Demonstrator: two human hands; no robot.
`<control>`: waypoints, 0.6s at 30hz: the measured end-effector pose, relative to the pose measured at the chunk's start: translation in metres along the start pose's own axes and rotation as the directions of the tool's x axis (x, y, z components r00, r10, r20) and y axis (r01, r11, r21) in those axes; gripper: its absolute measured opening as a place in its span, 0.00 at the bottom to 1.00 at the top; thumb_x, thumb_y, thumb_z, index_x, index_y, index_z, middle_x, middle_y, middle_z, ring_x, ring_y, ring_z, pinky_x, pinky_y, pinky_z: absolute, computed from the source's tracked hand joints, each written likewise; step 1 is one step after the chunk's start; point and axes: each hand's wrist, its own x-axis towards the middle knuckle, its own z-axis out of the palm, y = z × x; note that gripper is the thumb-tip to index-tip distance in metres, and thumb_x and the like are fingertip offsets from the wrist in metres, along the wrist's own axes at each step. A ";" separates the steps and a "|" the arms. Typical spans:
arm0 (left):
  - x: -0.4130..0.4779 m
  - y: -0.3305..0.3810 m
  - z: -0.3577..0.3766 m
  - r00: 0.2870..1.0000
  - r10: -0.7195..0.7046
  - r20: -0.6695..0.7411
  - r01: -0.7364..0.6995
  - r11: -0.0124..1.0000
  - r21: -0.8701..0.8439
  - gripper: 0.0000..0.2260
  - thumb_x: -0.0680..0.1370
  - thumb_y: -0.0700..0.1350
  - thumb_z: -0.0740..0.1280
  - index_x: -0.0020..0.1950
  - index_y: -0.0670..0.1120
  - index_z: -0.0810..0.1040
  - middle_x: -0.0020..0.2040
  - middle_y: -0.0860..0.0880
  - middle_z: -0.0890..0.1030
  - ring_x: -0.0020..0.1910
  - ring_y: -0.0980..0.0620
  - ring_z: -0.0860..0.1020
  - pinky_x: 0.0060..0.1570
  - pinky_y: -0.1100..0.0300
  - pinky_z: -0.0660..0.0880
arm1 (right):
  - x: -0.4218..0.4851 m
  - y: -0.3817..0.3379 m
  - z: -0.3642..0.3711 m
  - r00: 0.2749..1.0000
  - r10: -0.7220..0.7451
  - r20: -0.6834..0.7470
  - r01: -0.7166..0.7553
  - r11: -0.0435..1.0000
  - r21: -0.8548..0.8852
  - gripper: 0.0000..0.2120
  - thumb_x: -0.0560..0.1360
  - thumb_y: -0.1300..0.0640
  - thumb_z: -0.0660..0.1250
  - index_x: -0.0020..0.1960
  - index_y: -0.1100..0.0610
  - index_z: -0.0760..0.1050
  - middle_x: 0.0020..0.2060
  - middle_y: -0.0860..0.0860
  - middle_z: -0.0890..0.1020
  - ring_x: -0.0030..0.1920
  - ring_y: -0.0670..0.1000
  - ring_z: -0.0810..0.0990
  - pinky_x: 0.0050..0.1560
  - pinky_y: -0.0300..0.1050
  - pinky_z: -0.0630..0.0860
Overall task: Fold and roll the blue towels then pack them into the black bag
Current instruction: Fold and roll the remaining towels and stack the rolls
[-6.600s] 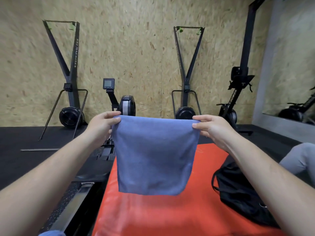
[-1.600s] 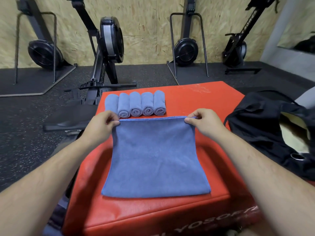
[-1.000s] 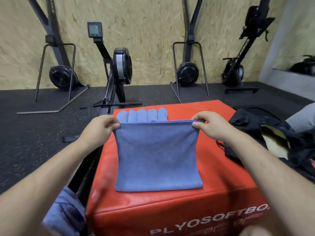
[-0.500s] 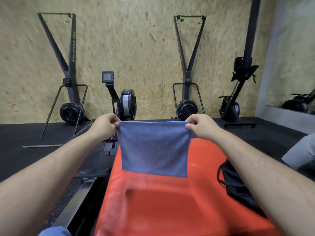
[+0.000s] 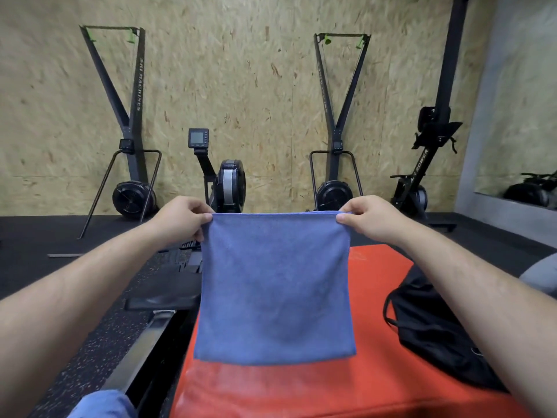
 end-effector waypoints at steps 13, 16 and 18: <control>0.026 -0.040 0.053 1.000 -0.013 -0.006 0.012 0.990 -0.139 0.07 0.79 0.37 0.64 0.45 0.44 0.81 0.39 0.47 0.86 0.42 0.49 0.85 0.52 0.43 0.81 | 0.012 0.040 0.059 0.988 0.140 -0.066 -0.134 0.987 0.091 0.04 0.76 0.58 0.69 0.42 0.52 0.79 0.33 0.47 0.85 0.31 0.41 0.81 0.42 0.46 0.79; 0.019 -0.050 0.065 1.000 0.009 -0.015 -0.011 0.993 -0.120 0.06 0.79 0.38 0.65 0.46 0.45 0.81 0.39 0.49 0.86 0.42 0.50 0.85 0.49 0.47 0.81 | 0.006 0.049 0.068 0.985 0.127 -0.116 -0.117 0.989 0.088 0.04 0.75 0.57 0.69 0.42 0.50 0.79 0.37 0.45 0.85 0.39 0.46 0.82 0.42 0.44 0.77; 0.007 -0.059 0.078 1.000 0.014 0.000 -0.014 0.995 -0.094 0.06 0.78 0.38 0.66 0.46 0.45 0.81 0.40 0.49 0.86 0.43 0.51 0.84 0.44 0.57 0.78 | -0.004 0.057 0.078 0.987 0.116 -0.107 -0.110 0.992 0.061 0.04 0.75 0.57 0.69 0.43 0.50 0.79 0.39 0.44 0.84 0.41 0.46 0.81 0.43 0.43 0.75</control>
